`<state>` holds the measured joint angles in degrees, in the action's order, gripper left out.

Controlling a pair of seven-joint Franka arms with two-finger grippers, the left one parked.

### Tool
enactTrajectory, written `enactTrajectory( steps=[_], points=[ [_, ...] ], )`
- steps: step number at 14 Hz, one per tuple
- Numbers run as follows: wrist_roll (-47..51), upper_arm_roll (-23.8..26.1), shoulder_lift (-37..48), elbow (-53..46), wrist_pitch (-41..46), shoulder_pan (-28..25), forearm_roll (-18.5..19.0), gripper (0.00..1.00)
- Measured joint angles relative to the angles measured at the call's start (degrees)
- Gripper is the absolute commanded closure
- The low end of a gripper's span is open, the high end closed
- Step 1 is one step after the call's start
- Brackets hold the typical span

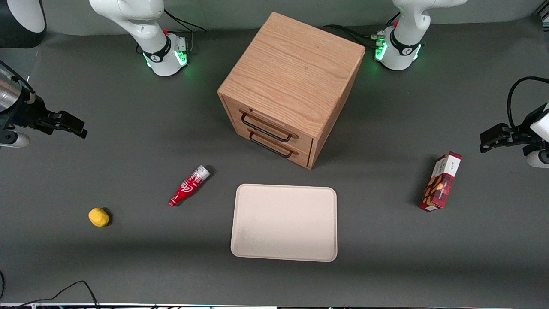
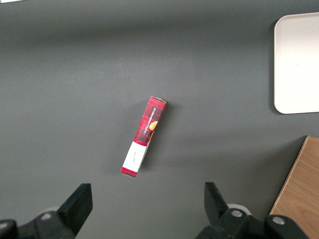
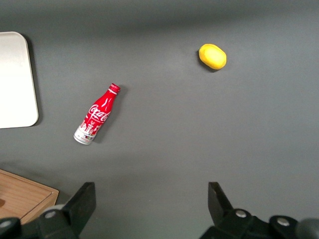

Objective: Open upper drawer
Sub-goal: 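Start moving the right gripper out from its rest pose toward the cabinet, then reach the right gripper to the black handle of the upper drawer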

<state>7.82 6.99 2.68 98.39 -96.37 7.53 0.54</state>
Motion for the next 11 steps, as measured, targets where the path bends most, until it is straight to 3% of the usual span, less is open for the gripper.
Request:
enactTrajectory(
  steps=[5, 11],
  points=[
    [-0.34, 0.75, -0.90, -0.13, 0.02, -0.20, -0.04, 0.00],
    [-0.41, 14.04, -7.19, -6.43, -0.28, -2.19, -0.11, 0.00]
  ],
)
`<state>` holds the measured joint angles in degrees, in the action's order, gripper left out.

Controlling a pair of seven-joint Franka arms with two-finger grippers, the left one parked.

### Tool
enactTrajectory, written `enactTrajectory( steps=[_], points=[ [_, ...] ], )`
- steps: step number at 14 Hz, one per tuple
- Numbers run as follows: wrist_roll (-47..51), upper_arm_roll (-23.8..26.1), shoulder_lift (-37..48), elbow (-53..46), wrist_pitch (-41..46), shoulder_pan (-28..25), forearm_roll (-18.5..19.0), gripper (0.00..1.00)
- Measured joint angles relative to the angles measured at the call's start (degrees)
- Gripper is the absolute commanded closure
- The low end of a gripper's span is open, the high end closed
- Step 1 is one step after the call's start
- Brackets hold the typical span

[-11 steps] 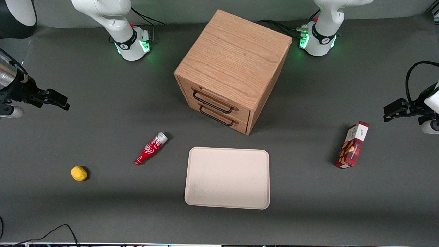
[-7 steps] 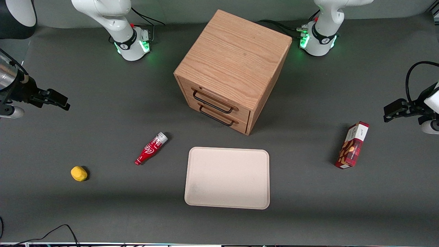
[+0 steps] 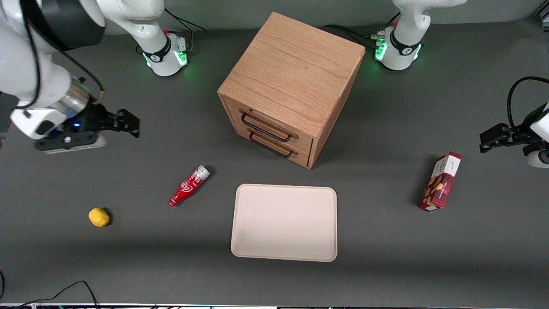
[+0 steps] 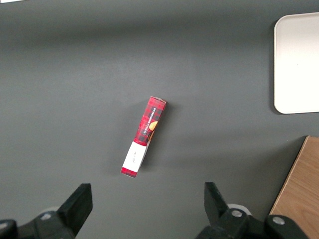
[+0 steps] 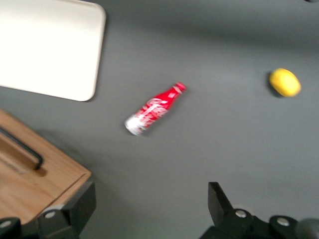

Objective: Open upper drawer
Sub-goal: 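Reach the right gripper to the black handle of the upper drawer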

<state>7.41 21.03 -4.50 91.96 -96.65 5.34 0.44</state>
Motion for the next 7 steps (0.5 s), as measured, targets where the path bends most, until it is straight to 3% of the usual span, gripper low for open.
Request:
enactTrajectory(
  steps=[7],
  points=[
    [-0.11, 15.79, -17.68, -13.71, -0.23, -4.58, -0.01, 0.00]
  ],
)
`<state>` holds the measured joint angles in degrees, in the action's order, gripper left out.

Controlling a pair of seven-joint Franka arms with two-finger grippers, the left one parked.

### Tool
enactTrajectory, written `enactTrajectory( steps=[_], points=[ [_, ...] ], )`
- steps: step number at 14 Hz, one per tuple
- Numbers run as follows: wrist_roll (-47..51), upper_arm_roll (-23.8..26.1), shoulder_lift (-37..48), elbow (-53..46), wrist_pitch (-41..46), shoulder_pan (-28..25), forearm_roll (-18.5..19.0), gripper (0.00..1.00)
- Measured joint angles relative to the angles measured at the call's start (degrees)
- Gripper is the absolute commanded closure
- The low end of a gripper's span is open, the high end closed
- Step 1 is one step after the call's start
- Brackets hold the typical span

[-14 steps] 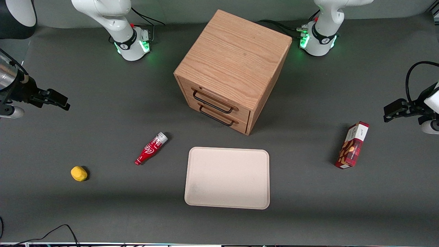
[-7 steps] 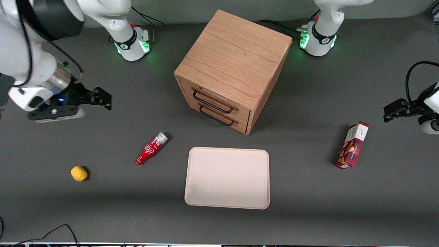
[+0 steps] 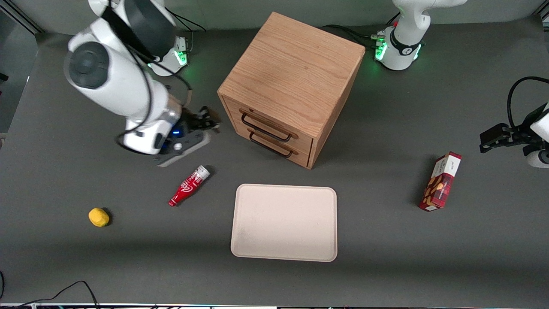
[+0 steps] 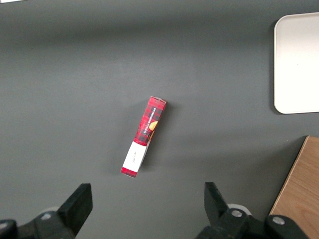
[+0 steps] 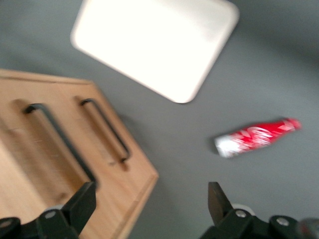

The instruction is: Open upper drawer

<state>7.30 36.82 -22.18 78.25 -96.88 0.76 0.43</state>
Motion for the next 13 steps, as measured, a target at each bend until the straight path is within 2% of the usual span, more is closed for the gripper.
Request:
enactTrajectory(
  steps=[4, 9, 13],
  points=[
    [-0.28, 5.11, -6.26, -1.99, -0.98, -1.39, 0.19, 0.00],
    [-5.15, 5.70, -10.84, -1.97, -1.24, -3.48, 1.14, 0.00],
    [-5.41, 5.91, -13.69, -1.96, -1.25, -5.07, 4.71, 0.00]
  ],
)
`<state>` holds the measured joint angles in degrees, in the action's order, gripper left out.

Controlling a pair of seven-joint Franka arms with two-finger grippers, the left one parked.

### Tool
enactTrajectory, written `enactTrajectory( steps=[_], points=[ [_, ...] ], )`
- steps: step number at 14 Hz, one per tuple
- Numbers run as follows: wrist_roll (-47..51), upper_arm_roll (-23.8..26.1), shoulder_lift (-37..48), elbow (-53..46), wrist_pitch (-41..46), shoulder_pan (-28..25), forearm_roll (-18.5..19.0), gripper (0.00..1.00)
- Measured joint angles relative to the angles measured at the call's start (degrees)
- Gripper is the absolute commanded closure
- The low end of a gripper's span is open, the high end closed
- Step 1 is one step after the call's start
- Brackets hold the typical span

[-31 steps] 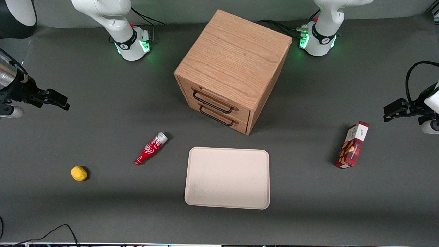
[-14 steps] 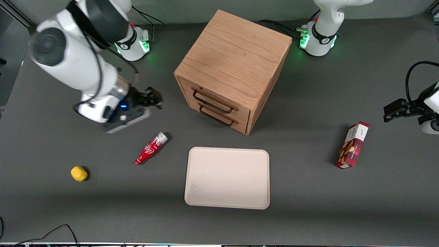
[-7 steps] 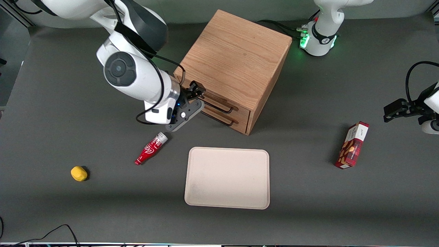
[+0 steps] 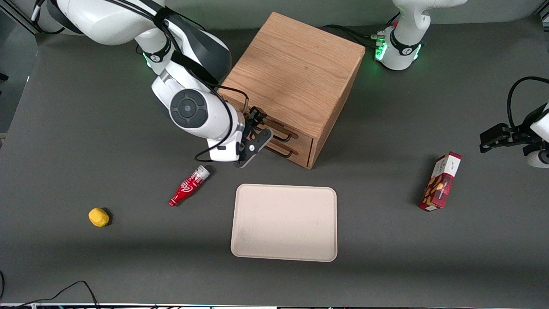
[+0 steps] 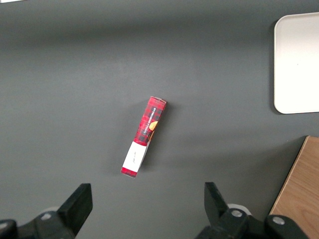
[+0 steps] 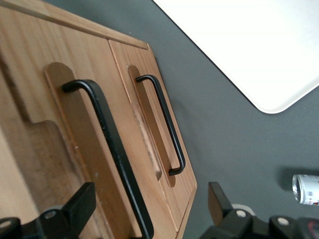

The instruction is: Open upper drawer

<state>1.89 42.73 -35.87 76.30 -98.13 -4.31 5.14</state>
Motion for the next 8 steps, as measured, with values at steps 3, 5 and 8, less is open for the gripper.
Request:
enactTrajectory(
  steps=[3, 5, 8],
  points=[
    [-0.09, 0.16, -1.41, 0.19, -0.99, -0.37, 2.07, 0.00],
    [-0.12, 0.20, -2.30, 0.68, -2.93, -0.70, 3.24, 0.00],
    [-0.86, 0.30, -3.17, 0.99, -3.86, -0.95, 4.79, 0.00]
  ],
)
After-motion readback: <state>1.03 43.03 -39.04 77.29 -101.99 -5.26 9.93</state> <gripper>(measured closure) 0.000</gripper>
